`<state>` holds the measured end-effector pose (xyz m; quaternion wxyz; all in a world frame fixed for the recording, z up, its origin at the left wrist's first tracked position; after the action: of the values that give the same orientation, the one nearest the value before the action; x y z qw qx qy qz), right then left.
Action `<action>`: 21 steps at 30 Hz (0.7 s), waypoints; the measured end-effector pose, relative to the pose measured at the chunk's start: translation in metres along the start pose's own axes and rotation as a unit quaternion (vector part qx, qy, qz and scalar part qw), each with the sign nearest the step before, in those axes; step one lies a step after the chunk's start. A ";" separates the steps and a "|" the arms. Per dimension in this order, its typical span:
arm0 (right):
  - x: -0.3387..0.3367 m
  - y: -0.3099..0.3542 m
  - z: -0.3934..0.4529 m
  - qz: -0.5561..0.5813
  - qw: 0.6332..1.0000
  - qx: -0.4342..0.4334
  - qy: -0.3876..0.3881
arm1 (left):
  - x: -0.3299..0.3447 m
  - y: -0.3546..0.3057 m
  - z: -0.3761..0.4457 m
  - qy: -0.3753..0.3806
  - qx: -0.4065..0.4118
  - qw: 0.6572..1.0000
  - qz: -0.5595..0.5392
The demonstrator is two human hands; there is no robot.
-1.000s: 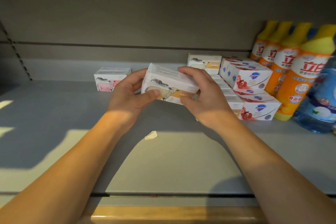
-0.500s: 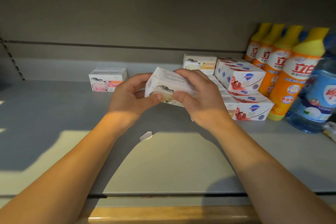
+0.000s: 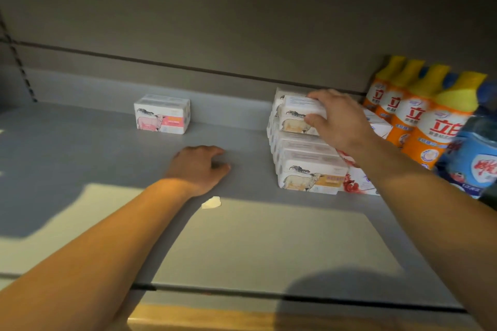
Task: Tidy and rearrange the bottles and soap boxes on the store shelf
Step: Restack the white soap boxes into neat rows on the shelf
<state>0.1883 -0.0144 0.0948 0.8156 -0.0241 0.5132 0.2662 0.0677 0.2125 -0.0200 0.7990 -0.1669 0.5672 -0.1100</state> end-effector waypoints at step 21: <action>0.033 0.013 0.049 -0.074 0.996 -0.030 0.041 | 0.002 0.002 0.000 -0.002 -0.001 1.000 0.013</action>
<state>0.2333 0.0257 0.0927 0.8101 -0.0977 0.5349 0.2194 0.0685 0.2138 -0.0222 0.8011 -0.1607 0.5680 -0.0992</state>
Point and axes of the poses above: each hand's wrist, its own z-axis towards the middle knuckle, its own x-axis out of the palm, y = z × x, the point moved 6 cm from there along z, towards the middle knuckle, and after that the axes turned 12 degrees about x, right-handed, at the moved point
